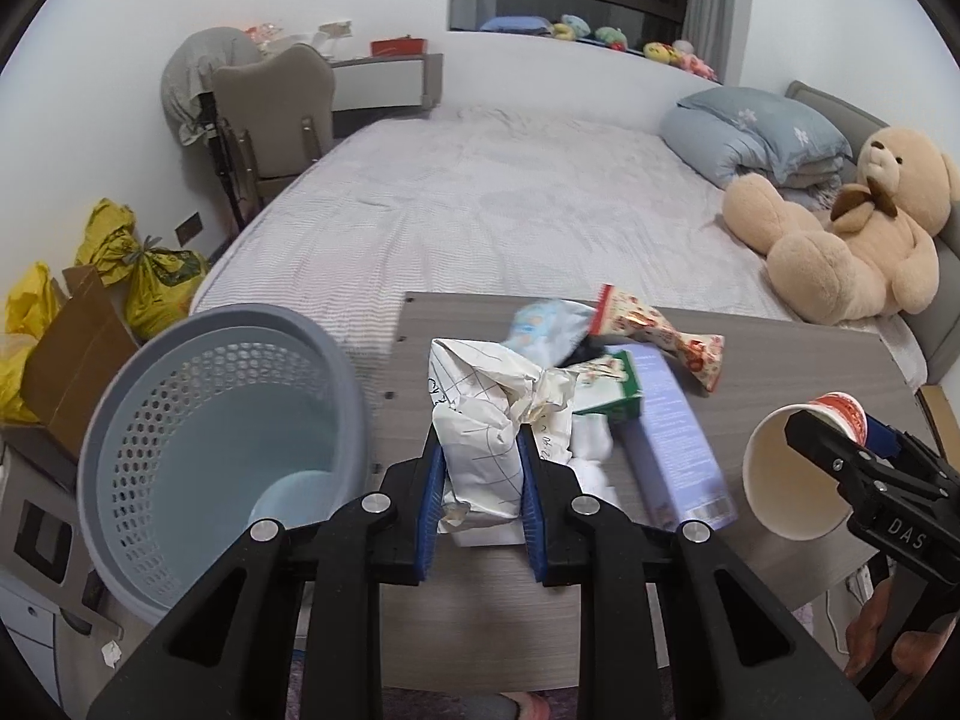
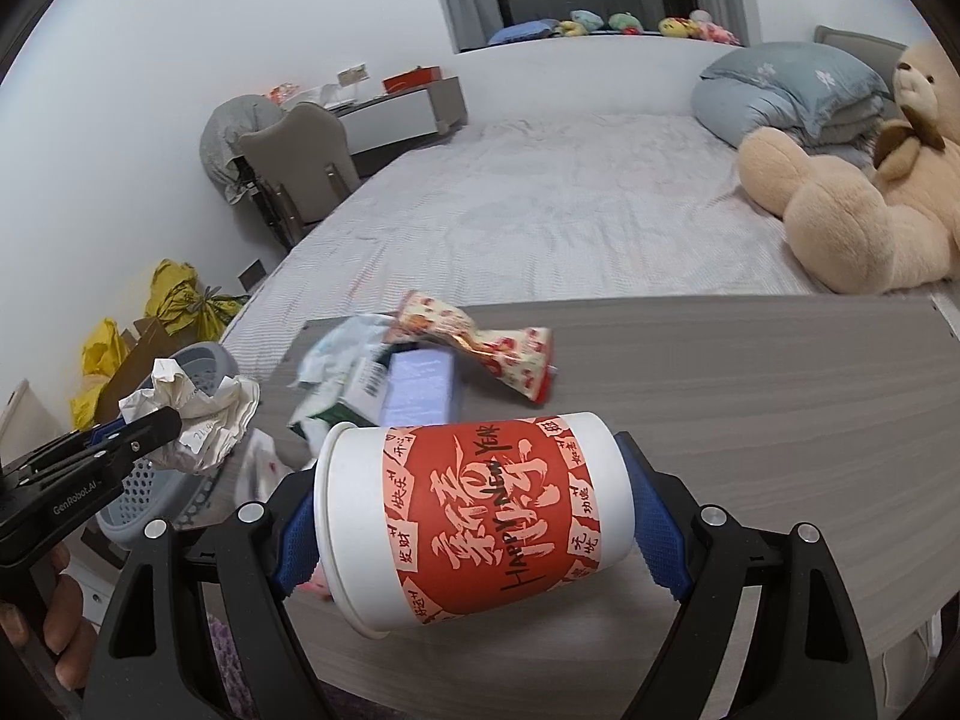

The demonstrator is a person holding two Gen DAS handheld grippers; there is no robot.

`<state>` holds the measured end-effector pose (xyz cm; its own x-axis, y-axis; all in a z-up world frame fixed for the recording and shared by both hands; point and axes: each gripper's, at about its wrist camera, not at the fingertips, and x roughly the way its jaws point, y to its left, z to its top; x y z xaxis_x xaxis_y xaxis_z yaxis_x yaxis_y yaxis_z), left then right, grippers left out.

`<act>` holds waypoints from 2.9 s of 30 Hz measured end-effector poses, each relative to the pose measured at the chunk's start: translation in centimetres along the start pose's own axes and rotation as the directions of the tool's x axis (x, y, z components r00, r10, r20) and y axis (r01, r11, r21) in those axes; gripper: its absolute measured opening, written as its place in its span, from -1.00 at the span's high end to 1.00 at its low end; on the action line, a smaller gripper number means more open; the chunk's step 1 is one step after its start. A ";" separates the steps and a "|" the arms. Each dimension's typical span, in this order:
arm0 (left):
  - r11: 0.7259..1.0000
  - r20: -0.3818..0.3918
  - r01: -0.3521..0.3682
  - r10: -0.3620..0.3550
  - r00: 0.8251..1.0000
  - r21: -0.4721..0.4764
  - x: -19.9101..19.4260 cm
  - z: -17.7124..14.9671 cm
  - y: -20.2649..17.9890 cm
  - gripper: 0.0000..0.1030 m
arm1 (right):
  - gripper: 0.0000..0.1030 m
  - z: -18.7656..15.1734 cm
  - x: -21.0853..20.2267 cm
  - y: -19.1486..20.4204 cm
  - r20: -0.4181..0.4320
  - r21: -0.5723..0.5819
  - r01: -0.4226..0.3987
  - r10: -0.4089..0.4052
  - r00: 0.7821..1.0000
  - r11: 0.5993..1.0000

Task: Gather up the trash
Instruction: 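Carry tissue and cup over the grey basket and open both tools, then move both tools back from the basket toward the table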

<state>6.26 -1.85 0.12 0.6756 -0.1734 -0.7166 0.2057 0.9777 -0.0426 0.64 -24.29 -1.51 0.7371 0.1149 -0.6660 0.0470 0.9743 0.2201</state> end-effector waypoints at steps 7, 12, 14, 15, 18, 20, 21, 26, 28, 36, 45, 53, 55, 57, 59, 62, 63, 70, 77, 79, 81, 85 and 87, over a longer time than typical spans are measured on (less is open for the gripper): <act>0.993 -0.002 -0.088 0.089 0.996 -0.074 -0.3 -0.8 6.4 0.55 | -0.58 1.6 1.8 6.6 -0.010 -0.080 -0.095 0.094 0.996 0.992; 0.983 -0.031 -0.134 0.132 0.991 -0.123 -0.1 -2.0 10.8 0.55 | -0.58 2.2 3.5 12.0 -0.039 -0.150 -0.171 0.167 0.985 0.974; 0.979 -0.043 -0.151 0.147 0.988 -0.137 0.0 -2.3 12.3 0.55 | -0.58 2.3 4.3 14.1 -0.056 -0.170 -0.202 0.195 0.979 0.965; 0.977 -0.048 -0.161 0.156 0.987 -0.142 0.1 -2.4 13.1 0.55 | -0.58 2.4 4.8 15.1 -0.066 -0.180 -0.216 0.207 0.976 0.960; 0.971 -0.060 -0.180 0.173 0.983 -0.159 0.3 -2.7 15.0 0.55 | -0.58 2.4 6.3 18.4 -0.096 -0.212 -0.254 0.239 0.966 0.944; 0.967 -0.069 -0.187 0.177 0.982 -0.173 0.5 -2.8 16.2 0.55 | -0.58 2.5 7.3 20.3 -0.116 -0.233 -0.276 0.255 0.960 0.932; 0.965 -0.072 -0.188 0.178 0.981 -0.181 0.7 -2.8 16.7 0.55 | -0.58 2.5 7.7 21.1 -0.125 -0.242 -0.285 0.261 0.957 0.928; 0.958 -0.090 -0.195 0.179 0.980 -0.208 1.3 -2.9 18.9 0.55 | -0.58 2.6 9.7 24.3 -0.169 -0.268 -0.320 0.283 0.944 0.909; 0.954 -0.098 -0.206 0.189 0.977 -0.217 1.5 -2.8 19.7 0.55 | -0.58 2.7 10.5 25.4 -0.186 -0.280 -0.330 0.287 0.940 0.901; 0.943 -0.122 -0.230 0.205 0.971 -0.242 2.1 -2.8 21.4 0.55 | -0.58 2.6 12.8 27.2 -0.216 -0.304 -0.347 0.291 0.932 0.887; 0.933 -0.140 -0.245 0.215 0.967 -0.264 2.4 -3.2 22.3 0.49 | -0.61 2.6 13.7 28.0 -0.229 -0.324 -0.334 0.269 0.935 0.885; 0.920 -0.159 -0.268 0.230 0.960 -0.286 2.2 -3.7 23.2 0.29 | -0.61 2.6 13.9 27.9 -0.235 -0.311 -0.325 0.260 0.937 0.893; 0.918 -0.156 -0.272 0.235 0.959 -0.288 2.1 -3.8 23.2 0.04 | -0.61 2.7 13.9 27.8 -0.236 -0.306 -0.324 0.258 0.937 0.895; 0.915 -0.144 -0.278 0.246 0.959 -0.291 1.7 -3.8 23.1 -0.19 | -0.61 2.7 13.8 27.6 -0.234 -0.300 -0.324 0.260 0.937 0.897; 0.914 -0.139 -0.281 0.250 0.958 -0.293 1.6 -3.7 23.2 -0.20 | -0.61 2.8 13.6 27.5 -0.229 -0.298 -0.321 0.259 0.938 0.899; 0.911 -0.136 -0.286 0.256 0.957 -0.297 1.3 -3.7 23.3 -0.20 | -0.61 2.8 13.4 27.3 -0.223 -0.294 -0.318 0.259 0.940 0.901; 0.910 -0.134 -0.288 0.259 0.956 -0.297 1.3 -3.6 23.3 -0.20 | -0.61 2.8 13.3 27.3 -0.222 -0.293 -0.317 0.258 0.940 0.902; 0.904 -0.112 -0.303 0.281 0.953 -0.303 0.5 -3.7 23.1 -0.47 | -0.61 2.7 12.9 27.0 -0.212 -0.297 -0.307 0.251 0.945 0.904; 0.895 -0.098 -0.320 0.305 0.947 -0.312 -0.2 -3.7 23.2 -0.75 | -0.61 2.7 12.3 26.7 -0.202 -0.296 -0.297 0.244 0.949 0.908; 0.892 -0.094 -0.325 0.311 0.946 -0.314 -0.5 -3.7 23.1 -0.79 | -0.61 2.6 12.0 26.6 -0.197 -0.296 -0.294 0.243 0.950 0.909; 0.891 -0.090 -0.327 0.315 0.945 -0.316 -0.7 -3.7 23.1 -0.82 | -0.61 2.6 11.8 26.6 -0.193 -0.297 -0.291 0.242 0.951 0.909; 0.888 -0.078 -0.338 0.330 0.941 -0.312 -1.3 -3.7 22.8 -0.86 | -0.61 2.6 11.1 26.5 -0.181 -0.297 -0.287 0.241 0.953 0.911; 0.889 -0.072 -0.337 0.332 0.941 -0.309 -1.5 -3.7 22.6 -0.87 | -0.61 2.6 10.8 26.3 -0.175 -0.296 -0.285 0.242 0.954 0.911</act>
<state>7.23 20.95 -2.33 0.6527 0.1700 -0.7383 -0.2640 0.9645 -0.0113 11.54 2.07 -1.05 0.5971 0.3791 -0.7070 -0.3672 0.9127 0.1793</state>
